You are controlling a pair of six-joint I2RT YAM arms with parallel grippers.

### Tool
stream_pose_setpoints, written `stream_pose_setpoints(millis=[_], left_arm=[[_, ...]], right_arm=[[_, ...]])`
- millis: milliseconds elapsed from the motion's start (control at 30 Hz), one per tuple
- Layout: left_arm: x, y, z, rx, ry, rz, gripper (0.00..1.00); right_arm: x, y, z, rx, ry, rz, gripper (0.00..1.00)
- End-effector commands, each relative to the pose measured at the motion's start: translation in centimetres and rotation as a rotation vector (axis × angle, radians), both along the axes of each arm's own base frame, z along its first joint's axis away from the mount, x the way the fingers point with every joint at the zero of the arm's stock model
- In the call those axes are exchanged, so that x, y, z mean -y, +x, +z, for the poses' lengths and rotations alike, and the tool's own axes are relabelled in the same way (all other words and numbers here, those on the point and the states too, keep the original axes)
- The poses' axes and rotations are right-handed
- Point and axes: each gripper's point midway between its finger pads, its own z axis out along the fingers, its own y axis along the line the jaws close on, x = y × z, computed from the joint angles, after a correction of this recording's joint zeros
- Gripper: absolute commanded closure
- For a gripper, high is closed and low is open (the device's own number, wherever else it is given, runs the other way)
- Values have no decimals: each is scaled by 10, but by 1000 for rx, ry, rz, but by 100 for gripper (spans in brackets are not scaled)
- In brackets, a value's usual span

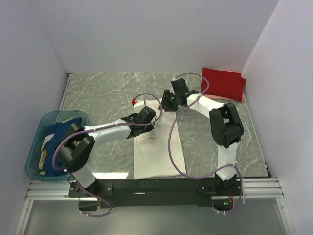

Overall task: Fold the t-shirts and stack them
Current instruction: Fold the tshirt

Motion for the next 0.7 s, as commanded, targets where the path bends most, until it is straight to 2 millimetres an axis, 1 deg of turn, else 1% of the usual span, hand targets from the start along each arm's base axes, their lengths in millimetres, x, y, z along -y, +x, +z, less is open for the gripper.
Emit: stream_pose_setpoints(millis=[0,100,267,400,500,533,633,667], left_arm=[[24,11,8,4,-66,-62,91],[26,10,-8,-37,-67,-67,94],[25,5,-23,-72,-69,-68,96],[22,1,-32,-92,-62,-65,99],[19,-2,-37,-107,-57,-63,99],[18,-4,-40,-113,-53,-63,99],[12,-9,-46,-130,-38,-57,99],[11,-10,-48,-136,-36,-59,99]], right_arm=[[-15,8,3,32,52,26,50],[-19,8,-5,10,62,32,50],[-22,6,-16,-9,69,34,52],[-24,10,-19,-18,71,36,62],[-23,15,-18,-12,64,27,79],[-23,17,-16,-6,63,23,89],[-13,26,-10,17,44,-12,99],[-10,28,-8,25,35,-16,100]])
